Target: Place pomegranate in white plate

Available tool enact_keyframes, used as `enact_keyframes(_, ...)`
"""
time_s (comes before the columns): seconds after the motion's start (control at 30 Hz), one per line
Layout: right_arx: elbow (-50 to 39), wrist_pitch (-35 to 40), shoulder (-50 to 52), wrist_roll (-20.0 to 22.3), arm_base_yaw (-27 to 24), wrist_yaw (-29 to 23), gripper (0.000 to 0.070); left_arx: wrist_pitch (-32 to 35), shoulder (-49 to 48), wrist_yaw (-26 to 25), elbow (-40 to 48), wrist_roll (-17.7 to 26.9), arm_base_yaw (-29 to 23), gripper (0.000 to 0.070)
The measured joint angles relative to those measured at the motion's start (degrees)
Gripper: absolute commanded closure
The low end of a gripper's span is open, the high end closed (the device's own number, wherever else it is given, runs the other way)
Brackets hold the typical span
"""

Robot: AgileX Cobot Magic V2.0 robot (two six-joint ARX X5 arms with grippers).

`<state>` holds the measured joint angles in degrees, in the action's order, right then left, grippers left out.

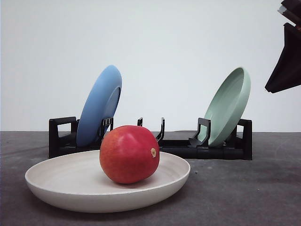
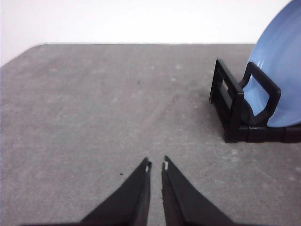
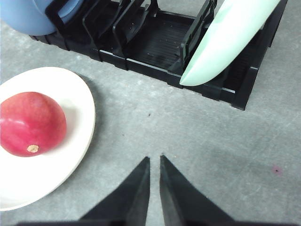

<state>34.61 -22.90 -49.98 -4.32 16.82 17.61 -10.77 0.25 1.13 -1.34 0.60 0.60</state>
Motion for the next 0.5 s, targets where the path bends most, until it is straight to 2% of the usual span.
enact_keyframes(0.5,0.0,0.0,0.0,0.0,0.0,0.0,0.0667,0.0,0.0,0.0,0.0,0.0,0.0,0.0674)
